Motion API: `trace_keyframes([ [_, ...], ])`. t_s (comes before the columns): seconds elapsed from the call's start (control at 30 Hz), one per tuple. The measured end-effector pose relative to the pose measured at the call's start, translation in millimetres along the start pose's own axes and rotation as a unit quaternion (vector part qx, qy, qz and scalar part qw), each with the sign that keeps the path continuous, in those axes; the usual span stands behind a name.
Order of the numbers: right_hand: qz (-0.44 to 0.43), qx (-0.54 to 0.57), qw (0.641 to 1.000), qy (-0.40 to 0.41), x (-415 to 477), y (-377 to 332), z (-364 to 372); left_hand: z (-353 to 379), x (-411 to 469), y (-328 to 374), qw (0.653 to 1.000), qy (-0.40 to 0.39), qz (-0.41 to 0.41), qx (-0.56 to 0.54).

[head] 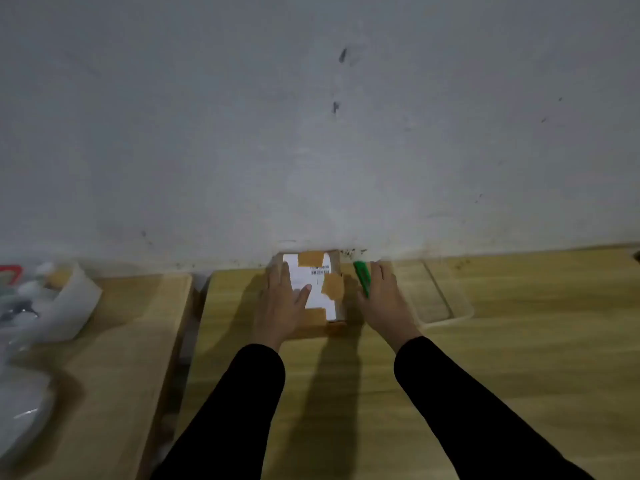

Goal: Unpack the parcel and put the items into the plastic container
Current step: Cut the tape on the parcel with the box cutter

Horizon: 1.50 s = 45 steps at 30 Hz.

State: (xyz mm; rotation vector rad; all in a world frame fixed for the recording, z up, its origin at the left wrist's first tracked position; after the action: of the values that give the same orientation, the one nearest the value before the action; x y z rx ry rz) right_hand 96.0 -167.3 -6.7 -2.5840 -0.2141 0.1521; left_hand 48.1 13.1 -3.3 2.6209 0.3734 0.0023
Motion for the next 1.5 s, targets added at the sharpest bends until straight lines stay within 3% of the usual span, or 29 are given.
trace_keyframes([
  [0.13, 0.068, 0.014, 0.998, 0.003, 12.3, 21.1, 28.6, 19.8, 4.3, -18.1, 0.998, -0.010, -0.044, -0.040],
  [0.33, 0.124, 0.010, 0.991, 0.055, 30.2, 42.8, 50.6, 36.5, 6.8, -25.2, 0.975, -0.012, -0.056, -0.214],
  [0.6, 0.183, 0.047, 0.980, 0.065, 29.9, 42.9, 45.2, 36.6, 8.7, -25.3, 0.967, -0.032, -0.080, -0.239],
  [0.73, 0.148, 0.130, 0.973, 0.117, 20.4, 18.6, 29.4, 33.8, 7.5, -24.4, 0.971, -0.034, -0.077, -0.222],
  [0.93, 0.087, 0.133, 0.984, 0.085, 17.9, -24.4, 42.7, 41.7, 11.3, -33.3, 0.962, -0.049, -0.072, -0.260],
  [1.27, 0.074, 0.077, 0.990, 0.091, 11.6, -37.3, 48.3, 44.6, 14.3, -37.1, 0.956, -0.065, -0.070, -0.278],
  [1.4, 0.115, 0.163, 0.975, 0.092, 15.3, -26.9, 41.0, 44.2, 19.4, -43.5, 0.946, -0.055, -0.089, -0.307],
  [1.5, 0.177, 0.270, 0.947, -0.008, 24.9, -14.6, 52.2, 50.9, 19.9, -52.7, 0.924, -0.071, -0.141, -0.347],
])
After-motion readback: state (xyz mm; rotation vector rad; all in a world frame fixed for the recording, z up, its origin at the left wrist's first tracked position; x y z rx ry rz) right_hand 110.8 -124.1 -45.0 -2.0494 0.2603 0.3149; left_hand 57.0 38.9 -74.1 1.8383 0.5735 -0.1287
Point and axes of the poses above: each hand's wrist, its own x-axis towards the middle knuckle, its own z-axis out of the palm, y = z × x, the point moved 5 cm from there along x, towards the middle knuckle
